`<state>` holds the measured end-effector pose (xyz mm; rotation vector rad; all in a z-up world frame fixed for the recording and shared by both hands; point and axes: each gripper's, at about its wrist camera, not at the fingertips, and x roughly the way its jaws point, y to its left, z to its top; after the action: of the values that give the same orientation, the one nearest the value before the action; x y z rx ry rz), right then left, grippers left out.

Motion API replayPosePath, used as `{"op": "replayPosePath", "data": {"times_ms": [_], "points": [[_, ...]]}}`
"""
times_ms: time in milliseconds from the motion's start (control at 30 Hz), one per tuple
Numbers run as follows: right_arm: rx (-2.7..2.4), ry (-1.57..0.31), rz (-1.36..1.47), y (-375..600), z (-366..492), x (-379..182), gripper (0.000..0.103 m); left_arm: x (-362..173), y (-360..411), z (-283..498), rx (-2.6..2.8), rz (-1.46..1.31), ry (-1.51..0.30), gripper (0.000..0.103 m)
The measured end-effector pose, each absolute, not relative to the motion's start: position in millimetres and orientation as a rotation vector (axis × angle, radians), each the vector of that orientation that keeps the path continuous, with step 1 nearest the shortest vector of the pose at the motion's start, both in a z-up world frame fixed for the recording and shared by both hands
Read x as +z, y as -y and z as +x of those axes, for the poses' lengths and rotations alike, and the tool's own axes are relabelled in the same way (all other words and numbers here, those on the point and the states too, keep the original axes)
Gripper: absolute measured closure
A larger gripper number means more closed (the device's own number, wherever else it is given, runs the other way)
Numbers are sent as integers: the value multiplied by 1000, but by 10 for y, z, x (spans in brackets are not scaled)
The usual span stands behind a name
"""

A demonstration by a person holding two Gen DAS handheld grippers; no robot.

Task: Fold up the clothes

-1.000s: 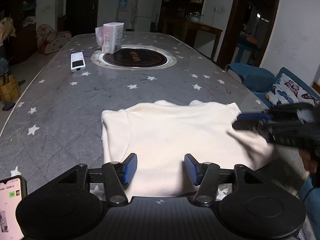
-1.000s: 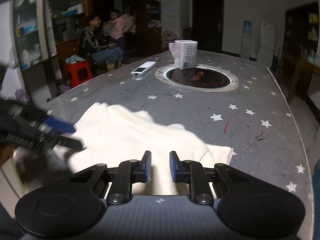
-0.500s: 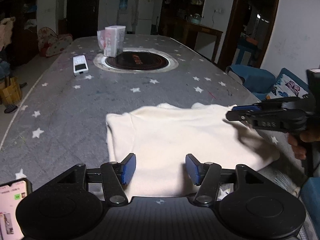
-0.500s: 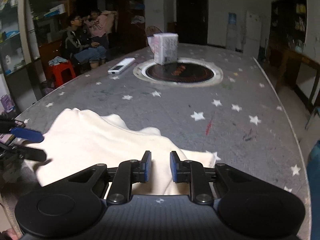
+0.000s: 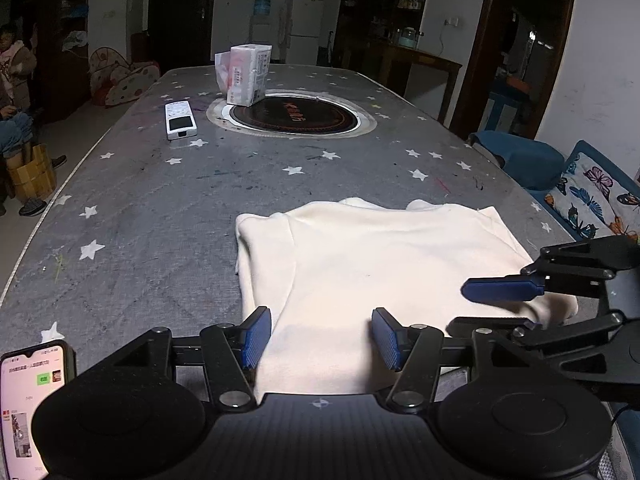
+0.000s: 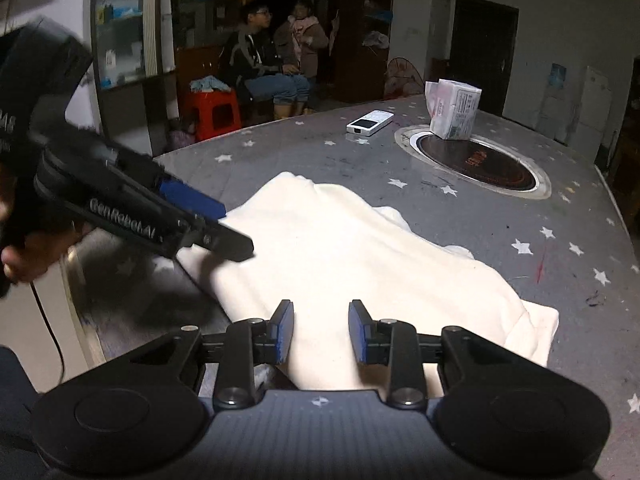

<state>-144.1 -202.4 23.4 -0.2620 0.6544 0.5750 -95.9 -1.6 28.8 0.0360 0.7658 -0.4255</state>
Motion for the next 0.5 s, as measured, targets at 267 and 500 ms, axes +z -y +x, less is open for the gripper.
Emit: {"op": "replayPosePath", "data": {"times_ms": [267, 500], "points": [[590, -645, -289, 1922, -1487, 274, 73, 245, -61, -952, -421, 10, -778, 42], [595, -644, -296, 1880, -1484, 343, 73, 272, -111, -952, -423, -15, -775, 42]]}}
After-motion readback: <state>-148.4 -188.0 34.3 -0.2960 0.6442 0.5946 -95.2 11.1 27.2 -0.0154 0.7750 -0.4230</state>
